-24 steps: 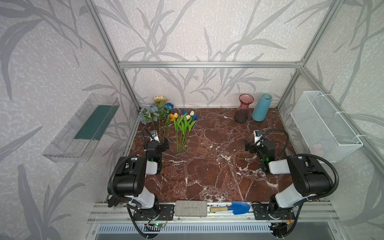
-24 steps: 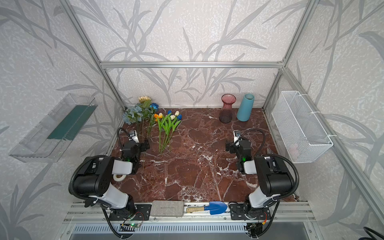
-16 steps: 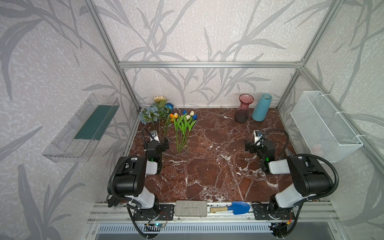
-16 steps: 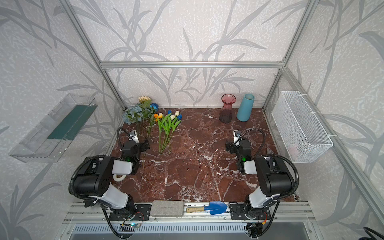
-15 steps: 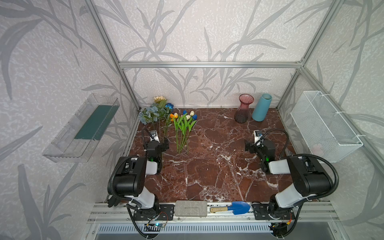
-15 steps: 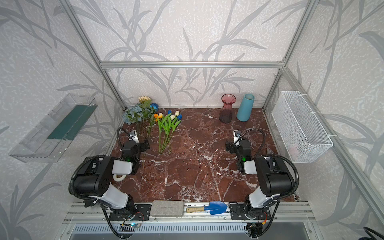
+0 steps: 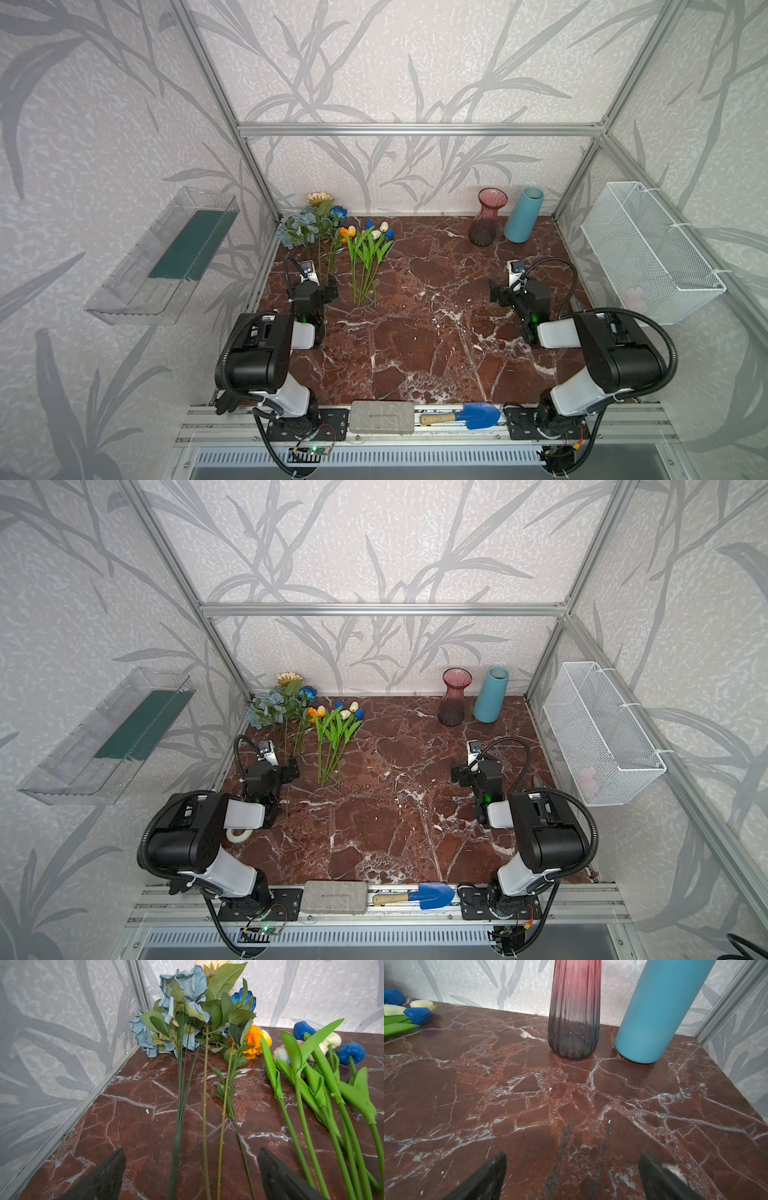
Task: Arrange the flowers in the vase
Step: 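Raise both grippers, moving the right gripper toward the pink glass vase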
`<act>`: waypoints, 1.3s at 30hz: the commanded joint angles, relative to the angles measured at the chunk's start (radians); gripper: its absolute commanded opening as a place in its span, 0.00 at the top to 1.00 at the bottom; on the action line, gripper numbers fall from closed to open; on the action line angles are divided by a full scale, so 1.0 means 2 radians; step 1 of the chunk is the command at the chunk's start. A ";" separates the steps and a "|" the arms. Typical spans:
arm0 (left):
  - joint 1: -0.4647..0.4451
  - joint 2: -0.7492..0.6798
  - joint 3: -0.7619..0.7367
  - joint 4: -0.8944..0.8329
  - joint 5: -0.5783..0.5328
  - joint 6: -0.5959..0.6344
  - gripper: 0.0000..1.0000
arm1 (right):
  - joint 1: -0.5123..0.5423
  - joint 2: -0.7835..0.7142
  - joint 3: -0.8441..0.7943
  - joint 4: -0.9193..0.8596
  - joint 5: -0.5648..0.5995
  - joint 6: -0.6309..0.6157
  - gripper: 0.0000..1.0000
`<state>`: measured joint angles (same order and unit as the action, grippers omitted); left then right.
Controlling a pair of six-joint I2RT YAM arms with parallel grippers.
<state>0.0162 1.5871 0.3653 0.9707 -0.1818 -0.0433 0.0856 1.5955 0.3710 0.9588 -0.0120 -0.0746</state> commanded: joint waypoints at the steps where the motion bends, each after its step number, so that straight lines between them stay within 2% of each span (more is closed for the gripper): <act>1: 0.001 -0.009 0.002 -0.001 0.000 -0.001 0.01 | -0.001 -0.004 0.003 0.007 -0.006 0.004 0.01; 4: 0.000 -0.012 -0.002 0.004 0.010 0.003 0.01 | 0.000 -0.007 0.000 0.015 0.000 0.003 0.01; 5: -0.003 -0.019 -0.004 0.003 0.013 0.010 0.01 | 0.004 -0.018 -0.004 0.014 0.022 0.006 0.01; 6: -0.015 -0.036 -0.010 0.004 -0.004 0.022 0.01 | 0.011 -0.046 -0.010 0.005 0.052 0.006 0.01; 8: -0.057 -0.092 -0.019 -0.015 -0.078 0.052 0.01 | 0.022 -0.120 -0.021 -0.035 0.088 0.003 0.00; 10: -0.115 -0.175 -0.002 -0.082 -0.115 0.089 0.01 | 0.026 -0.203 -0.019 -0.084 0.085 0.022 0.02; 12: -0.128 -0.233 0.051 -0.197 -0.051 0.054 0.01 | 0.025 -0.232 0.008 -0.134 0.052 0.039 0.02; 13: -0.129 -0.231 0.083 -0.223 -0.019 0.030 0.01 | 0.025 -0.215 0.045 -0.152 0.036 0.049 0.02; 16: -0.136 -0.164 0.160 -0.207 0.076 0.008 0.01 | 0.025 -0.120 0.124 -0.136 0.011 0.059 0.02; 19: -0.156 -0.092 0.231 -0.212 0.107 0.017 0.01 | 0.023 -0.041 0.180 -0.098 -0.003 0.055 0.00; 22: -0.166 -0.052 0.275 -0.223 0.126 0.013 0.01 | 0.022 0.028 0.256 -0.137 -0.020 0.035 0.01; 28: -0.174 -0.023 0.266 -0.174 0.144 0.003 0.01 | 0.016 0.147 0.353 -0.096 -0.022 0.013 0.01; 34: -0.178 -0.023 0.240 -0.152 0.155 -0.011 0.01 | 0.016 0.217 0.426 -0.075 -0.016 0.013 0.01; 39: -0.180 -0.028 0.217 -0.141 0.148 -0.014 0.01 | 0.016 0.261 0.493 -0.094 0.003 0.012 0.01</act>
<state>-0.3363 1.5536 0.8219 0.6468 0.1062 -0.0551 0.1204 2.0823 1.2980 0.7460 -0.0242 -0.0383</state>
